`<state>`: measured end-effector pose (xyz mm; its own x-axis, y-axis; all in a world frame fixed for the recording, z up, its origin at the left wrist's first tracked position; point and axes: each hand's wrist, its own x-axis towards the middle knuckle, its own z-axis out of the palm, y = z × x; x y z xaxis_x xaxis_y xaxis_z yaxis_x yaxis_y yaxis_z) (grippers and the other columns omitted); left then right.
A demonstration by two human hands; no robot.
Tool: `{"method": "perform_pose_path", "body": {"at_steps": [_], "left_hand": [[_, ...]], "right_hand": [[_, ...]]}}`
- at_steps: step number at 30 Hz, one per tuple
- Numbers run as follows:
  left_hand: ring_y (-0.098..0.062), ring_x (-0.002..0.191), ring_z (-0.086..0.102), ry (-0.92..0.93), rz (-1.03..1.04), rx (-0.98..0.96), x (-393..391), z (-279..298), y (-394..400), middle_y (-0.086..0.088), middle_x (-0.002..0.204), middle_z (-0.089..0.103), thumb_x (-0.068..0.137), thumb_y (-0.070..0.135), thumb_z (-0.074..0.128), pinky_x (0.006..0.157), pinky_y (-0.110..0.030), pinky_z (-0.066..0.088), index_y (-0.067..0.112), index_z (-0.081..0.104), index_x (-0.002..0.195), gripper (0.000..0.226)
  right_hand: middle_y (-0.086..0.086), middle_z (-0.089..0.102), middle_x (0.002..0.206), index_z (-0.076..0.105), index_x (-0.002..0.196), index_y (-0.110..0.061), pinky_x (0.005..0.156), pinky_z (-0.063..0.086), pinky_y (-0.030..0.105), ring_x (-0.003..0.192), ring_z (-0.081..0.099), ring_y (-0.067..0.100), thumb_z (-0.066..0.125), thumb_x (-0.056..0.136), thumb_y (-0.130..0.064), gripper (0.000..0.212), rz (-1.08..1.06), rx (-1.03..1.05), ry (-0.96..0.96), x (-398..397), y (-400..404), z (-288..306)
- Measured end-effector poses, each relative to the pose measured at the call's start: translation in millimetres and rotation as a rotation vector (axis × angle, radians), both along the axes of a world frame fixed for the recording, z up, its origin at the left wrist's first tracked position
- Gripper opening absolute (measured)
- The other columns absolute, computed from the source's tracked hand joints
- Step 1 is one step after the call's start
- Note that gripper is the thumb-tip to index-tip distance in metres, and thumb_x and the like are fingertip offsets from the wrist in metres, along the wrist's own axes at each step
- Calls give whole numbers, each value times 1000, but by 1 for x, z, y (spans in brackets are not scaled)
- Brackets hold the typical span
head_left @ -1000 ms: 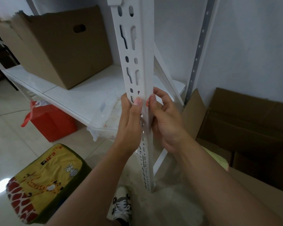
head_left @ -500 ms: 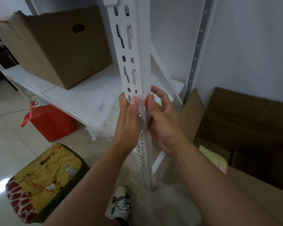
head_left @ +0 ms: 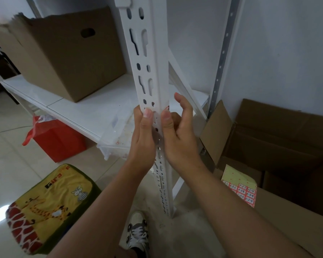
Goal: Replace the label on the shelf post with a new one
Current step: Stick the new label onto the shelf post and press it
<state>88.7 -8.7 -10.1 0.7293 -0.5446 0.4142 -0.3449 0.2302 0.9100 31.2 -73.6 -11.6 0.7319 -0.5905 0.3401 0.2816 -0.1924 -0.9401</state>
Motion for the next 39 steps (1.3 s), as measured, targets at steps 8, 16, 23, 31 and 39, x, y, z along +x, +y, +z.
{"method": "perform_pose_path", "body": {"at_steps": [8, 16, 23, 31, 39], "left_hand": [[-15, 98, 66, 62, 13, 16, 1, -1, -2, -8, 108, 62, 94, 48, 24, 77, -24, 55, 10, 41, 118, 49], [-4, 89, 63, 22, 5, -6, 0, 1, 0, 0, 97, 59, 96, 42, 24, 76, -18, 51, 18, 44, 106, 33], [2, 90, 62, 47, -11, -26, -3, 3, 0, 4, 97, 58, 95, 40, 26, 75, -13, 49, 18, 43, 106, 31], [0, 95, 63, 53, -8, -8, 0, 0, 0, 3, 102, 60, 95, 41, 26, 80, -15, 50, 22, 45, 105, 29], [2, 93, 62, 60, 16, -4, -1, -1, -2, 2, 103, 59, 94, 45, 23, 75, -11, 50, 18, 43, 108, 36]], "right_hand": [[-14, 61, 93, 23, 135, -38, 62, 50, 8, 82, 64, -11, 49, 88, -43, 54, -26, -46, -44, 2, 3, 4], [-15, 68, 108, 27, 141, -40, 88, 55, 28, 103, 65, 3, 52, 83, -52, 64, 121, 111, 29, -4, -8, 6], [-19, 72, 98, 36, 137, -40, 96, 51, 41, 100, 67, 3, 59, 82, -44, 59, 166, 290, 47, -2, -15, 9], [-7, 72, 109, 35, 140, -43, 98, 49, 48, 109, 66, 19, 61, 80, -37, 66, 290, 525, -13, -1, -18, 4], [6, 73, 102, 25, 143, -40, 104, 44, 48, 102, 68, 14, 63, 78, -38, 75, 182, 416, 24, -1, -17, 9]]}}
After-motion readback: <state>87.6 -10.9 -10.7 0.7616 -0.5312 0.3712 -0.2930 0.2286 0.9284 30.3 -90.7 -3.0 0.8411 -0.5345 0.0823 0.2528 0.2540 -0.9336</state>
